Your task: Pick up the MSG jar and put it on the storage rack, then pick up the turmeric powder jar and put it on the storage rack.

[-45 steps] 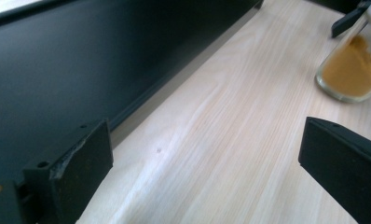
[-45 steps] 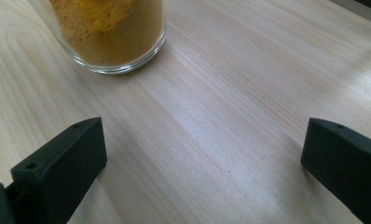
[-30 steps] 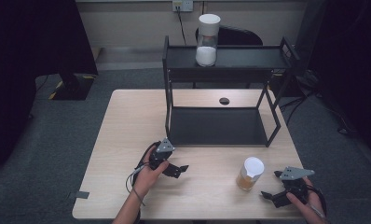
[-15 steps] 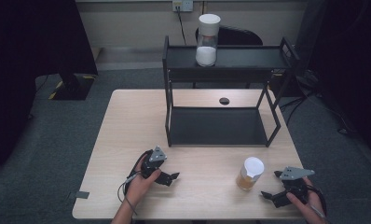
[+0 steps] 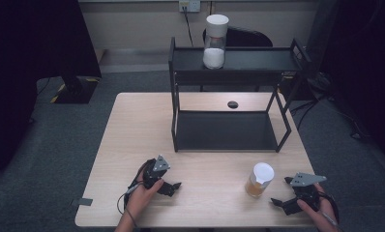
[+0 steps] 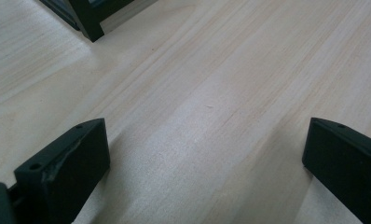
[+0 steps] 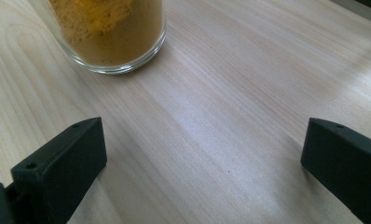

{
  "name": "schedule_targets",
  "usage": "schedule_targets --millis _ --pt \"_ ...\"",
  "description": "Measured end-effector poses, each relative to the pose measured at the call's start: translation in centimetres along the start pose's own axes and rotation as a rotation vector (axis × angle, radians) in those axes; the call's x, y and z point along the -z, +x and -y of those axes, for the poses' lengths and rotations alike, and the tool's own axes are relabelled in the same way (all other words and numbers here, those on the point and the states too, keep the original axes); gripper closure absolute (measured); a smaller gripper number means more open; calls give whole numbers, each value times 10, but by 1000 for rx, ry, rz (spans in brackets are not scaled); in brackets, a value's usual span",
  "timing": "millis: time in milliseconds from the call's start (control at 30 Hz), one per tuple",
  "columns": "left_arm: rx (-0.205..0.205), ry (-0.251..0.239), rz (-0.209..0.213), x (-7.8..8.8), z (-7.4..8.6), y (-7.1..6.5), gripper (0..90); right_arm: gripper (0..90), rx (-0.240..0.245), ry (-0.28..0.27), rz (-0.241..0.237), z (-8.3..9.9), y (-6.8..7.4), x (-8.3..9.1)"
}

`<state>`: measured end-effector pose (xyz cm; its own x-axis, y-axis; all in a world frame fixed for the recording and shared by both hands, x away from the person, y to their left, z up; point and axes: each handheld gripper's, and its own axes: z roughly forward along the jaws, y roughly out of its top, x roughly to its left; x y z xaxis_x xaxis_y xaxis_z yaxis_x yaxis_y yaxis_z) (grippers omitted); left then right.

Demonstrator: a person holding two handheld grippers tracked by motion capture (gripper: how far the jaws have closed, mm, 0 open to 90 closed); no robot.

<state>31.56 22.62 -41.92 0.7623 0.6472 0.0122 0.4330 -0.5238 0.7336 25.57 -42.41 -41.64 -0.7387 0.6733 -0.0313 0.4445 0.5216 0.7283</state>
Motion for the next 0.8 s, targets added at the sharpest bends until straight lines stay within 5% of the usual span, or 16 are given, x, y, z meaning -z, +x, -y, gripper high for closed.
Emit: schedule_targets --millis 500,800 --pt "1 -2 0 0 0 0 0 12 10 -3 10 -5 4 -2" --pt "1 -2 -1 0 0 0 0 12 14 -34 -43 -18 6 -4"
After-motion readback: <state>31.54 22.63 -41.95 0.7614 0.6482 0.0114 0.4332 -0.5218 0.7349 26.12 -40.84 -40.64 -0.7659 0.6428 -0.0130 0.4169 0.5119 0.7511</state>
